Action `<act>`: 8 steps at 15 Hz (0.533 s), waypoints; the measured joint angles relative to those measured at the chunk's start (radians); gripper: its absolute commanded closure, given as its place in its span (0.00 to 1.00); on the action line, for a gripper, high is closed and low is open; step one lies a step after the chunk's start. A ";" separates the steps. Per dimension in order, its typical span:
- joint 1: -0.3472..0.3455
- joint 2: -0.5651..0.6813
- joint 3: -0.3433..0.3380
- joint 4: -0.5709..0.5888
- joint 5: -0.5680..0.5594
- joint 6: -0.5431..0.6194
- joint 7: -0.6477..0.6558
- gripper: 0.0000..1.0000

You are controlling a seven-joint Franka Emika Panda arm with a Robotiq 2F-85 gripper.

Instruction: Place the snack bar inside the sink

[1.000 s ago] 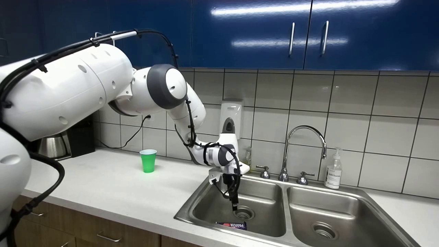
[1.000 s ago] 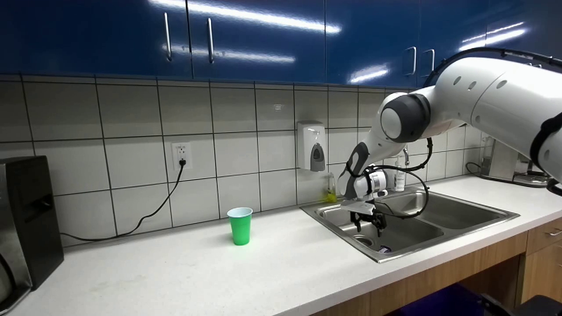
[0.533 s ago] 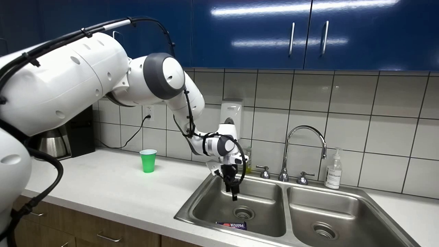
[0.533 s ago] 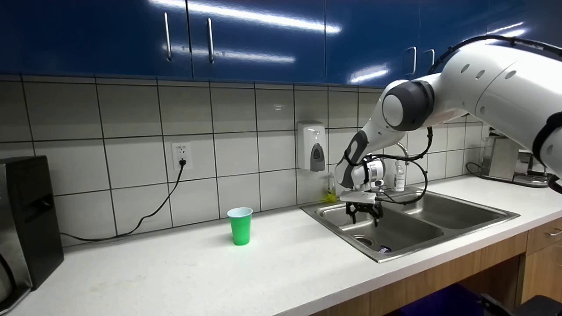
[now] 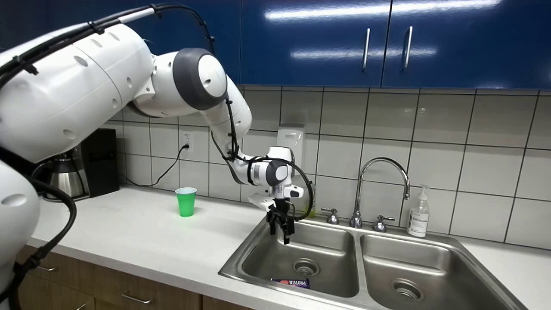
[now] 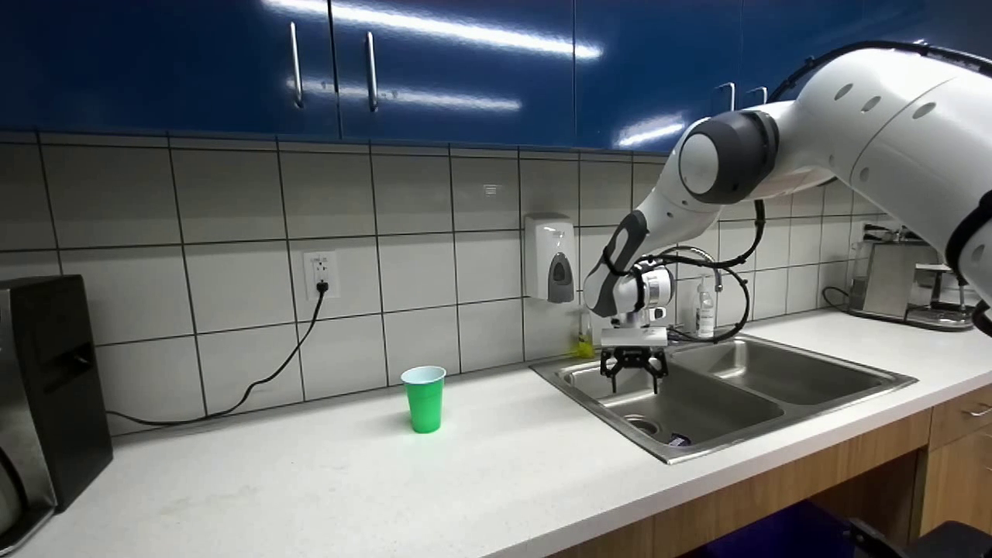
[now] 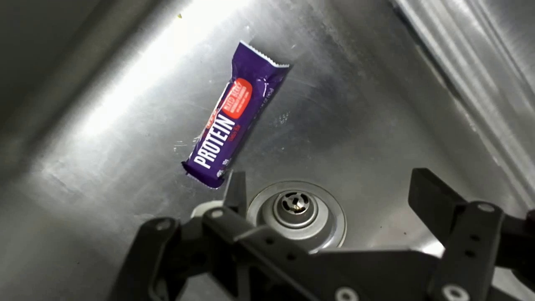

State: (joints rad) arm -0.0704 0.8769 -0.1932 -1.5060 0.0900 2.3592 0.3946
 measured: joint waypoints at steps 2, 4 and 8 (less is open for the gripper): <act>0.007 -0.031 0.010 -0.031 -0.002 -0.018 -0.043 0.00; 0.020 -0.066 0.014 -0.067 -0.012 -0.027 -0.069 0.00; 0.053 -0.147 0.015 -0.149 -0.034 -0.033 -0.084 0.00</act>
State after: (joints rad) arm -0.0179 0.7300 -0.1778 -1.6546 0.0556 2.3263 0.3103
